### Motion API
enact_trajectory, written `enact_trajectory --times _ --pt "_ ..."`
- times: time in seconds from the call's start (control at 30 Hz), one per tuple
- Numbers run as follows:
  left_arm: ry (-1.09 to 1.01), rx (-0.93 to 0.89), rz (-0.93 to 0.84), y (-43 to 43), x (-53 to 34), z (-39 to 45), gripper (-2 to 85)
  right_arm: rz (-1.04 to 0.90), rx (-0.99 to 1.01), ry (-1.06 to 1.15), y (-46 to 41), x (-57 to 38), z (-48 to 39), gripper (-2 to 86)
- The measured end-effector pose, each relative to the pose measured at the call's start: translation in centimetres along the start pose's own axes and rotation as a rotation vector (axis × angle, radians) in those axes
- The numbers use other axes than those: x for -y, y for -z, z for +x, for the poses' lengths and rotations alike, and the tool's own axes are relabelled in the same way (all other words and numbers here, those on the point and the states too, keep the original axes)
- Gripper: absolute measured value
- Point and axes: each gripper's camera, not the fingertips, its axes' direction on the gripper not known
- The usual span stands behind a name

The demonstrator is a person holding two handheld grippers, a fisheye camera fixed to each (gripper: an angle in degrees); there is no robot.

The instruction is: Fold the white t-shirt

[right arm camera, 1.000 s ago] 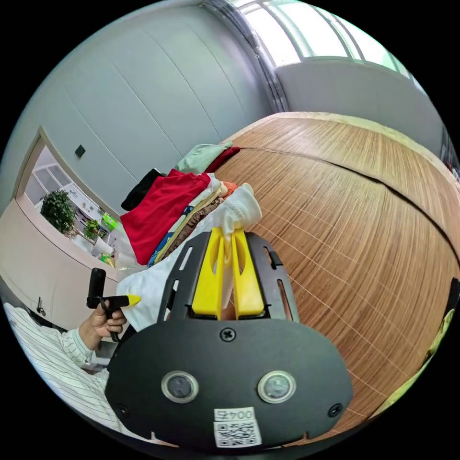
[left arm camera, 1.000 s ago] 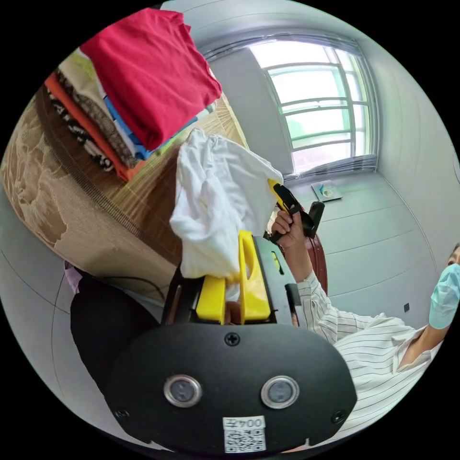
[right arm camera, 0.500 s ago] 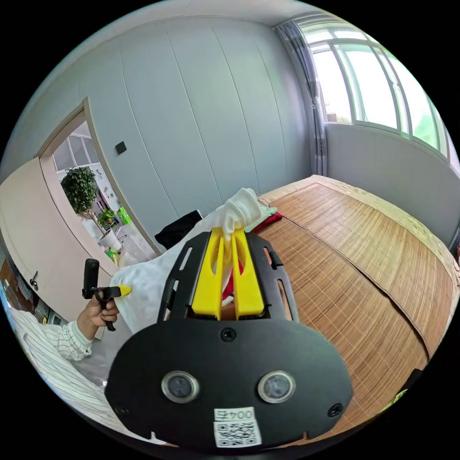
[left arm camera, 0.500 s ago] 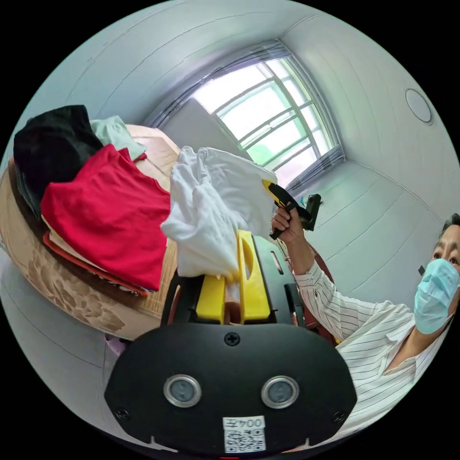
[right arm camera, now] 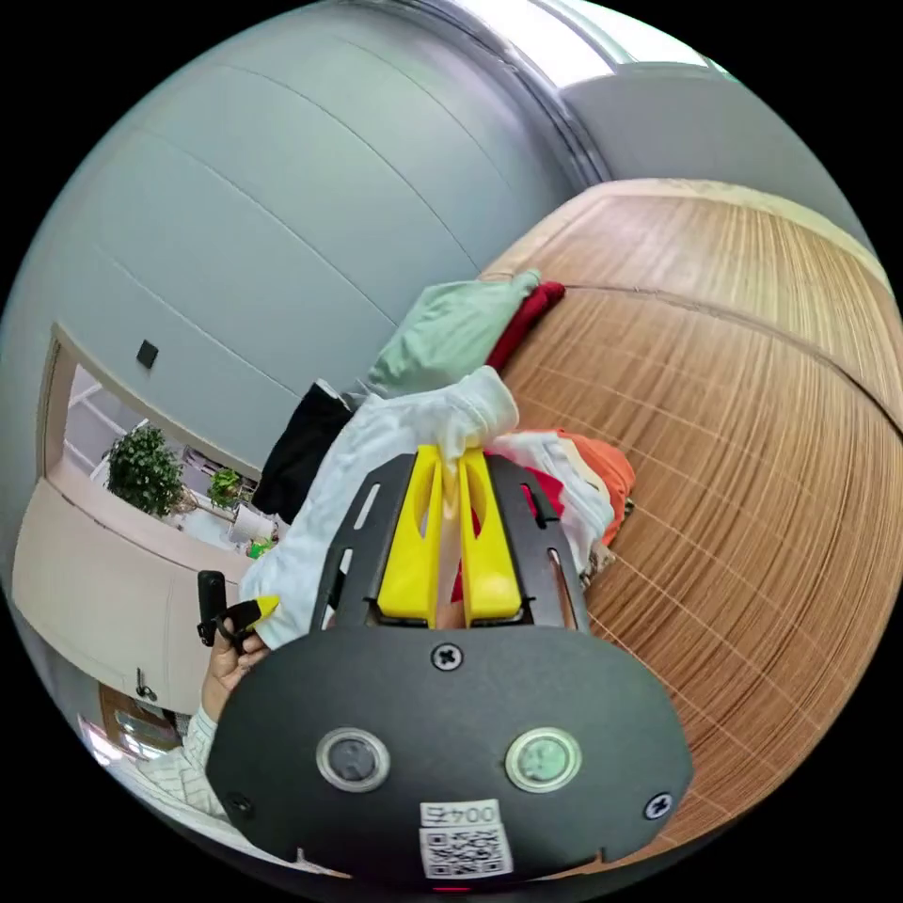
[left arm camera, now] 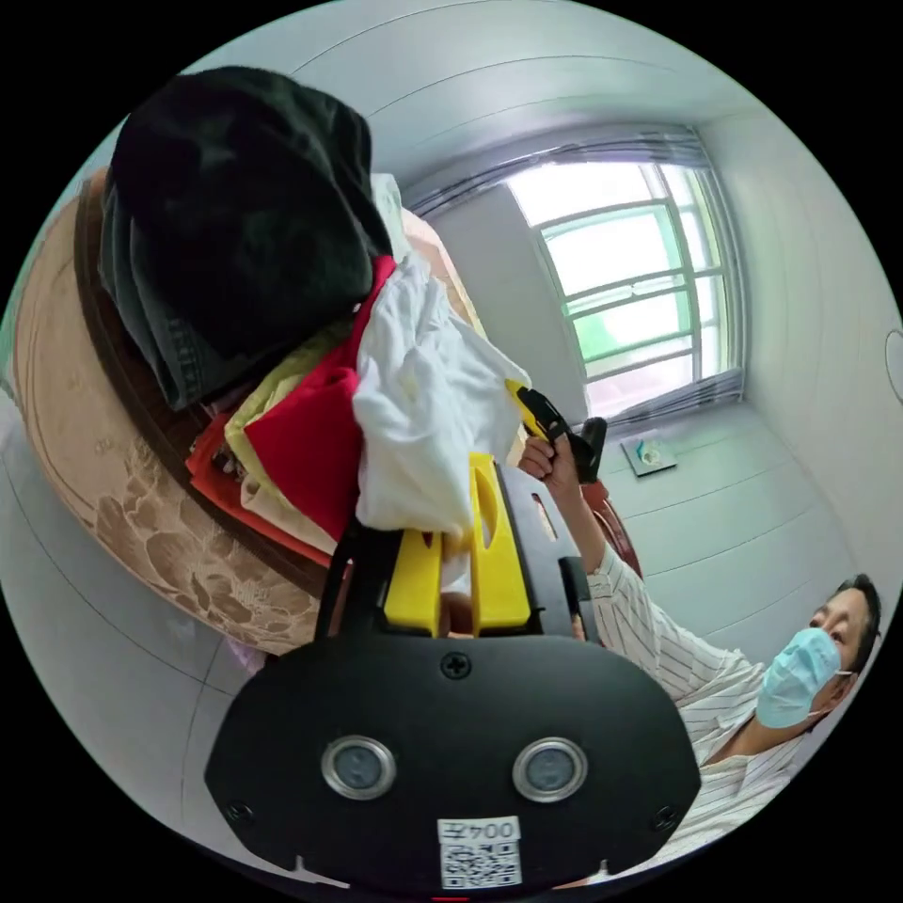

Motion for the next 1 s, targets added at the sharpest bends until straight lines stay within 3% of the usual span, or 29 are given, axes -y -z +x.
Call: enact_trajectory --times 0.13,0.23,0.33,0.47,0.53,0.6,0.73,0.8,0.9,1.0 --pt "0.032 -0.093 0.004 0.6 -0.1 -1.2 7.6 0.017 0.101 -0.141 -0.3 -0.4 3.8 7.3" --pt "0.09 -0.282 0.057 1.4 -0.8 -1.5 12.9 0.114 0.107 -0.175 3.4 -1.4 4.6 8.2" --pt "0.104 -0.367 0.098 2.5 -2.2 -0.6 17.4 0.212 0.082 -0.077 7.0 -5.1 1.9 7.3" --pt "0.115 -0.245 0.346 6.9 -6.9 1.3 14.6 0.193 0.108 0.283 7.0 -10.8 -6.7 4.0" --pt "0.117 -0.088 0.538 9.1 -10.2 2.9 10.9 0.122 0.228 0.389 4.7 -13.1 -10.5 2.7" --pt "-0.06 0.139 0.707 9.6 -13.0 8.0 6.3 0.059 0.185 0.43 2.2 -14.0 -12.6 1.5" --pt "-0.395 0.203 0.581 3.8 -10.9 14.9 2.7 -0.036 -0.077 0.567 -2.9 -15.7 -16.6 -0.3" --pt "-0.521 0.386 0.476 -1.7 -8.3 16.9 1.7 -0.053 -0.159 0.612 -4.7 -16.2 -17.8 -0.4" --pt "-0.447 0.55 0.252 -7.5 -5.0 14.0 1.2 -0.14 -0.359 0.728 -8.8 -17.0 -19.0 -0.1" --pt "-0.411 0.545 0.224 -9.3 -5.0 12.8 1.0 -0.135 -0.42 0.812 -10.7 -17.1 -20.2 1.1"
